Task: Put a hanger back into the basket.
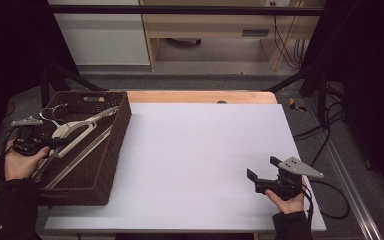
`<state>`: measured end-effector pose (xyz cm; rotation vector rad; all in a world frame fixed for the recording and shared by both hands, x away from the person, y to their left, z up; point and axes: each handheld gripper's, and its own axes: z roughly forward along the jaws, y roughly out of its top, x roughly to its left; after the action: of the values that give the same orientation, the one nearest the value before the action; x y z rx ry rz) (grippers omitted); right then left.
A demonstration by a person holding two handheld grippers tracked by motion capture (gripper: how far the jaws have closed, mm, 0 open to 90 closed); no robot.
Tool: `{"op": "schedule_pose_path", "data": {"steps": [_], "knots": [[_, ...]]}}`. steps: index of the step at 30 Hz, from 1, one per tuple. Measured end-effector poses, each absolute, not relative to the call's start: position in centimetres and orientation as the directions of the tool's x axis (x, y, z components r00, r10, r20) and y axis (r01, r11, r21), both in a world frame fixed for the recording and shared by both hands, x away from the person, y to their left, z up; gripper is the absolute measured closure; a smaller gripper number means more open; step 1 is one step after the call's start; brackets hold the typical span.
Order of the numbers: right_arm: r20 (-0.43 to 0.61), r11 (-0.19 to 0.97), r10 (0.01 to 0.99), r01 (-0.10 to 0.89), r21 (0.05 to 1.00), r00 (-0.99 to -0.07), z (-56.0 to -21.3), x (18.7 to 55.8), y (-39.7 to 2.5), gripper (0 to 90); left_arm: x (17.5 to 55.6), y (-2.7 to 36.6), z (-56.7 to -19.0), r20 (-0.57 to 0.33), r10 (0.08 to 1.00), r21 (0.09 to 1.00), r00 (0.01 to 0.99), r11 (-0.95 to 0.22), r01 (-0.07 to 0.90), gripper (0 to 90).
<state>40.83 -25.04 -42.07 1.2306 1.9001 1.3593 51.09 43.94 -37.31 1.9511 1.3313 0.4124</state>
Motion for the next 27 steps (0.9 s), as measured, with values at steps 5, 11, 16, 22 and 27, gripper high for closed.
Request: {"op": "schedule_pose_path", "data": {"steps": [5, 11, 16, 22, 27], "knots": [[0.105, 0.095, 0.877, 0.383, 0.919, -0.468, -42.0, 40.8, -25.1, 5.1, 50.5, 44.4, -36.9, -0.083, 0.939, 0.727, 0.333, -0.172, 0.665, 72.2], [0.103, 0.095, 0.876, 0.379, 0.921, -0.471, -42.0, 40.8, -25.0, 5.1, 48.9, 44.3, -35.8, -0.068, 0.948, 0.795, 0.31, -0.136, 0.591, 54.8], [0.105, 0.093, 0.875, 0.378, 0.921, -0.472, -42.0, 40.8, -25.0, 5.1, 47.2, 42.5, -33.9, -0.053, 0.935, 0.862, 0.351, -0.135, 0.488, 44.5], [0.112, 0.083, 0.874, 0.372, 0.925, -0.473, -41.8, 40.7, -25.0, 4.9, 45.1, 39.0, -32.7, -0.074, 0.887, 0.925, 0.455, -0.109, 0.363, 34.0], [0.103, 0.085, 0.872, 0.356, 0.93, -0.478, -41.7, 40.6, -25.1, 4.5, 44.0, 36.0, -33.2, -0.101, 0.842, 0.947, 0.531, -0.083, 0.312, 23.2]]}}
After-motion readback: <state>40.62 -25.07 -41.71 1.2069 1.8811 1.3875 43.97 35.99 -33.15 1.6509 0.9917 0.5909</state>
